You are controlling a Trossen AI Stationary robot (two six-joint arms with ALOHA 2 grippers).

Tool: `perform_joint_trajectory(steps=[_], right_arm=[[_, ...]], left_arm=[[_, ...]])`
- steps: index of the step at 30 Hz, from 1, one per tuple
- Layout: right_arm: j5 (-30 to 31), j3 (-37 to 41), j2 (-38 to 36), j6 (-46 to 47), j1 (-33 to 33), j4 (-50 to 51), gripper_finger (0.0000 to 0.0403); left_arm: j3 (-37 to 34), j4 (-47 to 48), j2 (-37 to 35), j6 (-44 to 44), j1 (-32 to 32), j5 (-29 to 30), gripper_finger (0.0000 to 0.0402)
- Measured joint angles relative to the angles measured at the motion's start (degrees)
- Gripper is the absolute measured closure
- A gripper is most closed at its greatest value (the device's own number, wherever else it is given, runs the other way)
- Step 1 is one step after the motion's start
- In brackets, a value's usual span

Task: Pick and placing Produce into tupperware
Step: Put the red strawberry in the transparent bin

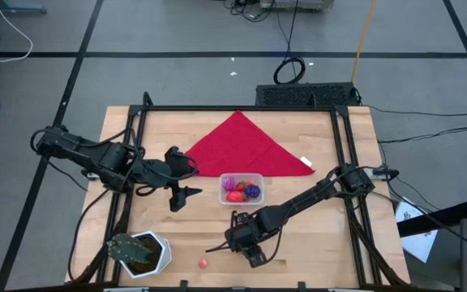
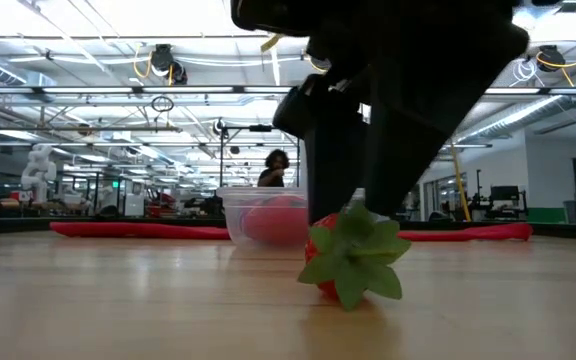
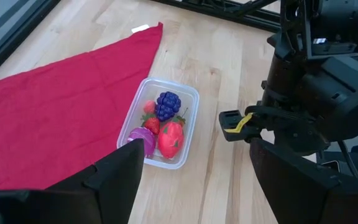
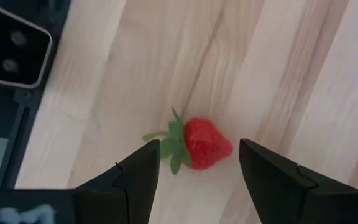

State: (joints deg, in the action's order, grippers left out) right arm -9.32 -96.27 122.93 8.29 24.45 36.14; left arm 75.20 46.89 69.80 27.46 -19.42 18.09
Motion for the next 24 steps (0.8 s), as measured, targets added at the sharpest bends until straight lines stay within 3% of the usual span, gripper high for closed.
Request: perform_joint_trajectory(steps=[18,24], right_arm=[[0.2,0.0,0.1,-1.5,-0.1,-1.0,0.0193],[0.2,0.0,3.2,-1.3,-0.1,-0.7,0.0193]], left_arm=[[0.0,0.0,0.0,0.0,0.0,0.0,0.0105],[0.0,0.0,0.0,0.1,0.0,0.0,0.0105]])
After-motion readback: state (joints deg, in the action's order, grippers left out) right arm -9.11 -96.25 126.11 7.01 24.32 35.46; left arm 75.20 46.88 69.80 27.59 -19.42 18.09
